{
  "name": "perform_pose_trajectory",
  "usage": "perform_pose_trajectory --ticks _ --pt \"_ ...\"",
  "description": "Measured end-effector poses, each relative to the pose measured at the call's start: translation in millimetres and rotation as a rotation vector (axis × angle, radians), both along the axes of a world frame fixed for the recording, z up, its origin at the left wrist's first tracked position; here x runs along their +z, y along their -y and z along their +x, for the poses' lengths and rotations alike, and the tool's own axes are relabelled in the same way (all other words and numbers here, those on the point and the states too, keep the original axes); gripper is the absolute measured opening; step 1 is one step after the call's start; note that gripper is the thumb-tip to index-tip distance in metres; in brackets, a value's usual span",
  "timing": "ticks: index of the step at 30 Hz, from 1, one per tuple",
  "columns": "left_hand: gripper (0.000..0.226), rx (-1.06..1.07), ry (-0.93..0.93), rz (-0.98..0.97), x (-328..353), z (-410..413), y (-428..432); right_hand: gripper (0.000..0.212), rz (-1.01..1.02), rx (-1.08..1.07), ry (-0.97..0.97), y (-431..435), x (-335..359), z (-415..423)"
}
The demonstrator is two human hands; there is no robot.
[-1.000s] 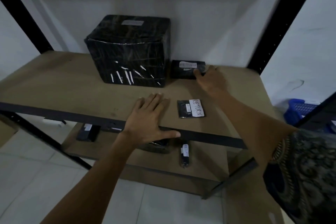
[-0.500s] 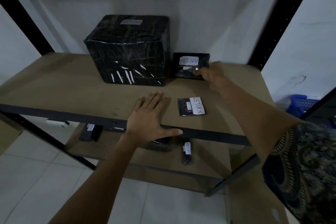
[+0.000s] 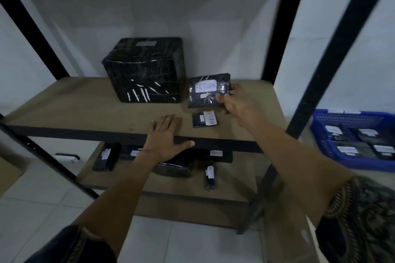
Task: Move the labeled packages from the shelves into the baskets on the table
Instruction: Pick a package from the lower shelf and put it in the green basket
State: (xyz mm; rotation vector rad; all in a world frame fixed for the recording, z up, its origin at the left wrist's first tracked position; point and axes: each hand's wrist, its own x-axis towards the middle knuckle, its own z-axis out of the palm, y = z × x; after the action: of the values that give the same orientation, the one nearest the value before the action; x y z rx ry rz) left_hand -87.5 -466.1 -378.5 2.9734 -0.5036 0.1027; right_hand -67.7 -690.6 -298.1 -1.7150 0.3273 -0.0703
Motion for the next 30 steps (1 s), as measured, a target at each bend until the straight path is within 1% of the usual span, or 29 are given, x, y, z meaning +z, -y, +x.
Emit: perform_pose_trajectory --ticks 1,3,6,8,9,13,15,17,20,23,26,28,30 --pt "0.1 0.013 -0.007 0.017 0.0 -8.1 1.5 0.038 0.027 0.027 0.002 1.4 2.6 -11.1" --pt "0.093 0.036 -0.036 0.026 2.3 -30.7 5.2 0.037 0.062 0.082 0.008 4.3 7.7 -37.6" --pt "0.087 0.085 -0.15 -0.158 9.4 -70.3 9.2 0.029 0.107 0.136 0.031 8.3 11.8 -85.7" --pt "0.076 0.095 -0.205 -0.289 15.0 -99.3 12.8 0.027 0.114 0.181 0.032 13.5 13.6 -122.4" --pt "0.07 0.096 -0.21 -0.319 17.0 -114.7 15.1 0.028 0.113 0.212 0.02 17.4 14.6 -140.8" --pt "0.056 0.077 -0.172 -0.379 24.1 -175.6 32.8 0.045 0.124 0.283 -0.038 40.4 15.6 -210.3" --pt "0.05 0.065 -0.174 -0.379 27.6 -206.2 47.2 0.047 0.107 0.279 -0.038 53.8 11.6 -240.8" --pt "0.052 0.074 -0.207 -0.364 26.2 -233.8 61.9 0.047 0.082 0.254 -0.029 68.5 5.5 -270.2" --pt "0.056 0.071 -0.259 -0.35 16.6 -272.6 85.0 0.039 0.079 0.209 -0.005 92.6 -2.9 -314.3" --pt "0.052 0.018 -0.273 -0.306 8.1 -309.9 112.4 0.035 0.122 0.143 0.009 120.0 -14.8 -358.1" --pt "0.044 -0.022 -0.27 -0.325 -1.7 -343.5 140.1 0.032 0.141 0.094 0.027 149.4 -28.8 -401.2" --pt "0.035 -0.055 -0.271 -0.357 -7.6 -362.0 162.8 0.032 0.184 0.051 0.024 172.4 -35.7 -427.8" --pt "0.028 -0.093 -0.335 -0.381 -13.3 -380.9 187.9 0.031 0.19 0.021 -0.004 196.7 -41.6 -453.9"
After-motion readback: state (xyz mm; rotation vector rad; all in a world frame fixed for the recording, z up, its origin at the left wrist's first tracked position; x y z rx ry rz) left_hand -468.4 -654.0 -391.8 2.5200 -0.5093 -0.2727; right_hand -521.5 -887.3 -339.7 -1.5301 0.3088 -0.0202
